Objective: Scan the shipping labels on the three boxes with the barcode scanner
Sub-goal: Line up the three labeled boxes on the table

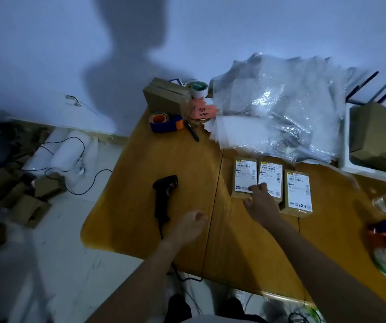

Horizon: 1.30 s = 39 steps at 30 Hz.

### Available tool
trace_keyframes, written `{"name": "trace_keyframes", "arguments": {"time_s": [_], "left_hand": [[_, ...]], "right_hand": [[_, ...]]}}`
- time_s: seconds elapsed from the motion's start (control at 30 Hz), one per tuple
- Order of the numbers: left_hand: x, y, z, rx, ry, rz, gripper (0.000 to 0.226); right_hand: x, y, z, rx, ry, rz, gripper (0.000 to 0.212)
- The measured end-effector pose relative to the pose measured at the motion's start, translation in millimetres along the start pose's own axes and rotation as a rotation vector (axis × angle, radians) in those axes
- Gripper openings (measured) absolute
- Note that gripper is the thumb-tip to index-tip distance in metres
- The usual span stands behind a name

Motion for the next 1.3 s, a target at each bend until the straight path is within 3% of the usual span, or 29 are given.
{"name": "trace_keyframes", "arguments": {"time_s": [0.27,0.53,0.67,1.17,1.3], "left_hand": [[32.1,-14.1,-30.7,0.031,-0.039,0.114,0.049],[57.3,-24.1,-87.4,0.152,-0.020,0.188,0.034],[66.4,-33.4,-110.3,0.137,0.008,0.207,0.039],[56.3,-45.2,-123.6,0.110,-0.003,0.250,0.045],[44.3,-40.4,-112.3,0.159,-0.002,0.233,0.043]], "right_hand": [[-0.9,6.6,-5.3,-0.096,-0.140,-0.123,0.046],[10.3,11.3,-31.7,-0.162,-0.279,-0.294,0.048],[14.0,7.0,-42.6,-0.255,-0.323,-0.317,0.050],[3.9,4.6,-37.5,-0.310,-0.463,-0.591,0.019],[5.4,-0.1,-25.7,-0.313,-0.456,-0.572,0.024]]}}
Point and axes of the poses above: each hand's wrist, its own z-axis away from the middle knuckle, its own y-axis out of the back of the hand, x = y × z, the point moved 3 cm from there along -z, towards the middle knuckle, and after that the axes turned 10 degrees about -y, right-handed, at the moved point
